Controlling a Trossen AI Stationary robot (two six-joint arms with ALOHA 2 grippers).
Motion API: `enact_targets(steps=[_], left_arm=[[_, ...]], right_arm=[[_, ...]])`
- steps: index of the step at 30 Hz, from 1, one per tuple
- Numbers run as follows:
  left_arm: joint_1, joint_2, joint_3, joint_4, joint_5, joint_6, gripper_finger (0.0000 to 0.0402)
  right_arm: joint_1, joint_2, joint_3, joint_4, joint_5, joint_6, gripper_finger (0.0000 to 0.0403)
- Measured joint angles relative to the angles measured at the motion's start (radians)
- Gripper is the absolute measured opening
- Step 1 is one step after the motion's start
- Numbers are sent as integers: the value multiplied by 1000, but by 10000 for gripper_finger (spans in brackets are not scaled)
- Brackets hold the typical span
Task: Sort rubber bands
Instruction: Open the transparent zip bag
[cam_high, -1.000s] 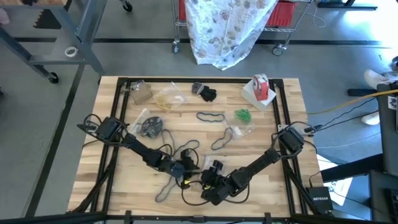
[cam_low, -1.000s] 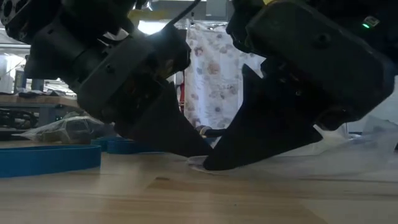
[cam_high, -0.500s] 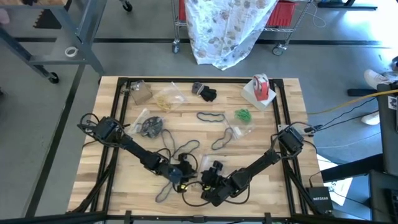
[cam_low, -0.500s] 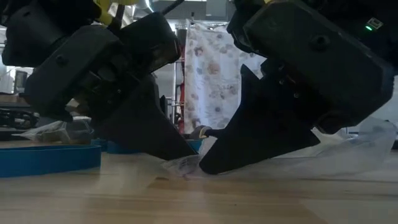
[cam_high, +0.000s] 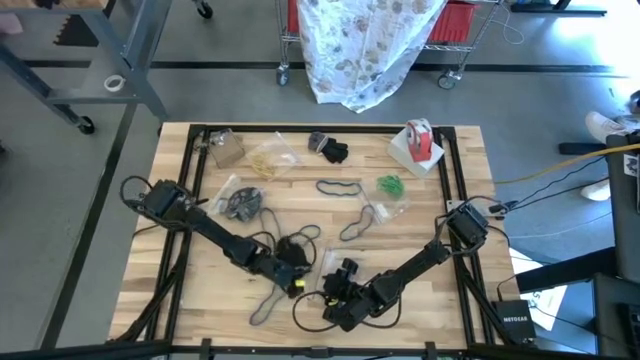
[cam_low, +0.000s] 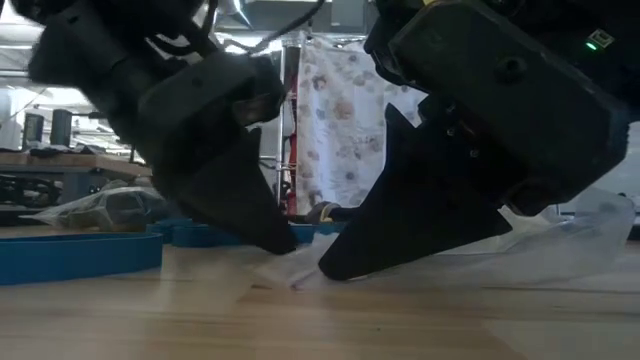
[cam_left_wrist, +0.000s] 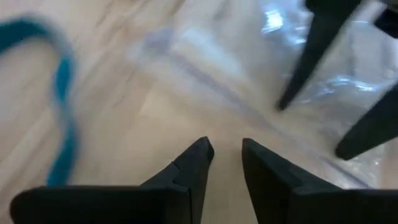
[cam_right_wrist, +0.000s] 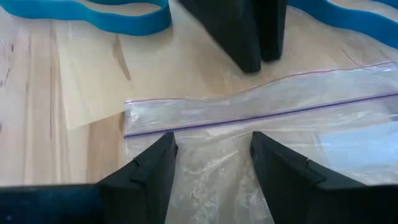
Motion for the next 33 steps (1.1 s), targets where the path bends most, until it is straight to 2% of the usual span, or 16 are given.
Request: enact_targets(steps=[3, 6, 14, 24, 30, 33], left_arm=[[32, -38, 0, -71, 82, -65, 95], [52, -40, 0, -64, 106, -59, 95], [48, 15, 0, 85, 101, -49, 101], [43, 41, -1, 180, 114, -58, 122], [42, 41, -1, 186, 117, -54, 123], [39, 42, -1, 209, 121, -12, 109]], right_arm=[[0, 0, 0, 1, 0, -1, 204], [0, 0, 0, 0, 0, -1, 204], [1, 1, 0, 20, 23, 1, 204], [1, 2, 0, 25, 42, 3, 204], [0, 3, 0, 27, 50, 3, 204], [0, 4, -1, 26, 69, 4, 204]])
